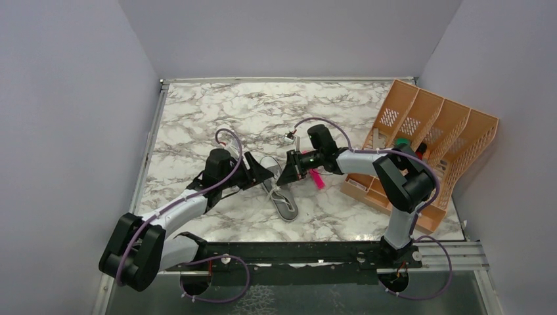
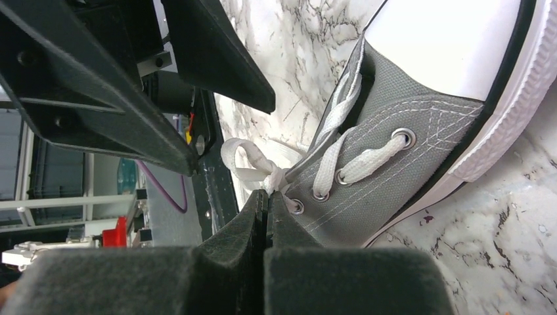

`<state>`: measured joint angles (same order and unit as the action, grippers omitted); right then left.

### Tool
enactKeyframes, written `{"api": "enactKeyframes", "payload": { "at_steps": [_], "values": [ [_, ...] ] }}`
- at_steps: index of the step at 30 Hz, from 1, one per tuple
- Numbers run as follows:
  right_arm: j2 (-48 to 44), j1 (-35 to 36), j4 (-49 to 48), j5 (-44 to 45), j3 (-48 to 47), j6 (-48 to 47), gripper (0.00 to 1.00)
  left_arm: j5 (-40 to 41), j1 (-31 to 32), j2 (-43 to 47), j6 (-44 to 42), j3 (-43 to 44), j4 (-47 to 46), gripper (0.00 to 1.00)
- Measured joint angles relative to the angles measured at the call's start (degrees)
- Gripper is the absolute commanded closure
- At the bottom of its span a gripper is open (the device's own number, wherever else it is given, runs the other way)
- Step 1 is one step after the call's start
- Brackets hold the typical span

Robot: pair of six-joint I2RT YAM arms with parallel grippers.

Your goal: Tie the shoes

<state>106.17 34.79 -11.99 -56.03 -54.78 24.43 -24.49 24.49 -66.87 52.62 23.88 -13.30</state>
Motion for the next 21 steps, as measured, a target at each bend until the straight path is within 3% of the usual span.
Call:
{"api": "enactKeyframes", "payload": {
  "at_steps": [5, 10, 14, 21],
  "values": [
    [0.0, 0.0, 0.0, -0.2, -0.1, 0.0, 1.0, -1.1, 0.3, -0.4, -0.7, 0.1, -1.4, 0.44],
    [0.0, 0.0, 0.0, -0.2, -0.1, 0.0, 1.0, -2.0, 1.2, -3.4, -2.3, 0.9, -1.5, 0.61],
    [0.0, 0.0, 0.0, -0.3, -0.1, 0.0, 1.0, -2.0, 1.4, -4.0, -4.3, 1.6, -0.5, 0.88],
    [-0.5, 0.0, 1.2, -0.2, -0.1, 0.0, 0.99, -0.7, 1.4, -1.8, -7.1, 1.9, 3.8, 1.0]
  ]
}}
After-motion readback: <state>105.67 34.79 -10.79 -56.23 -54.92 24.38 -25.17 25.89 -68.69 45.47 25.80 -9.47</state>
